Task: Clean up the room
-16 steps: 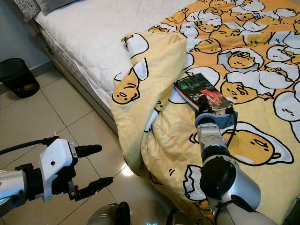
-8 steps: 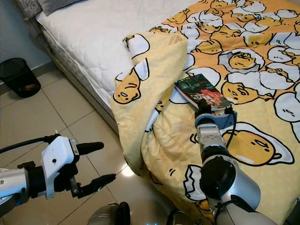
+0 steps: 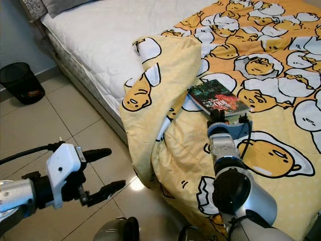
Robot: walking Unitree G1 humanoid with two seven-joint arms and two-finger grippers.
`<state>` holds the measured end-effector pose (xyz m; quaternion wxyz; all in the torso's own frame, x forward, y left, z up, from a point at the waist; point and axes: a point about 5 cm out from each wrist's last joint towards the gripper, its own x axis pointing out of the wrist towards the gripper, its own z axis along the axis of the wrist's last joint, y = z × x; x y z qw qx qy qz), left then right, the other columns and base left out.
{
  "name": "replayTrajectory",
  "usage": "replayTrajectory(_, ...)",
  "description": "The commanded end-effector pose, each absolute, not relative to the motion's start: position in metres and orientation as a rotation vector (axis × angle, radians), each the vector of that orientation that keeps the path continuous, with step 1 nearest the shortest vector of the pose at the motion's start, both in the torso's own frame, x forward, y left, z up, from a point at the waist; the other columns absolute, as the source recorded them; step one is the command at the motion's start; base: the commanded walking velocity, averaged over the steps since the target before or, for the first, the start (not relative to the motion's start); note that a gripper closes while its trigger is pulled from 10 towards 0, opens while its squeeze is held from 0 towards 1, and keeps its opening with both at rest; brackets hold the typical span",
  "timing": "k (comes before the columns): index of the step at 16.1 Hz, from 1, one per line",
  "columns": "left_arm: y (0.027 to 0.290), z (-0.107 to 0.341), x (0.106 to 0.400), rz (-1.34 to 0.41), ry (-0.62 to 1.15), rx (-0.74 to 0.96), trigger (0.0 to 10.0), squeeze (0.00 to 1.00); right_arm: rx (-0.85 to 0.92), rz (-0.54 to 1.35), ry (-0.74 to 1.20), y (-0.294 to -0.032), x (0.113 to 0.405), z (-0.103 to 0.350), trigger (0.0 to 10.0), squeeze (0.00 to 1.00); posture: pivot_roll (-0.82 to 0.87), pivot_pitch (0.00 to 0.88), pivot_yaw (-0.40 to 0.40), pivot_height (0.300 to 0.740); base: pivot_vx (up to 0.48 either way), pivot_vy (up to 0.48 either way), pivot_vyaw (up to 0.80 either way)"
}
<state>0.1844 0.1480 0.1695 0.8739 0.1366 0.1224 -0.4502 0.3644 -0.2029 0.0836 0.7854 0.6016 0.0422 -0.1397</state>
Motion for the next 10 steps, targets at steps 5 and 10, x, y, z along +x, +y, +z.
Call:
replayTrajectory(5, 0.146, 0.160, 0.207, -0.841, 0.187, 0.274, 10.0, 0.24, 1.227, -0.264, 0.151, -0.192, 0.351, 0.061, 0.0, 0.00, 0.14, 0.000, 0.014, 0.740, 0.000, 0.000, 0.00)
replayTrajectory(10, 0.153, 0.149, 0.243, -0.662, 0.160, 0.260, 10.0, 0.24, 1.001, -0.189, 0.087, -0.211, 0.343, 0.064, 0.0, 0.00, 0.06, 0.000, 0.025, 0.740, 0.000, 0.000, 0.00)
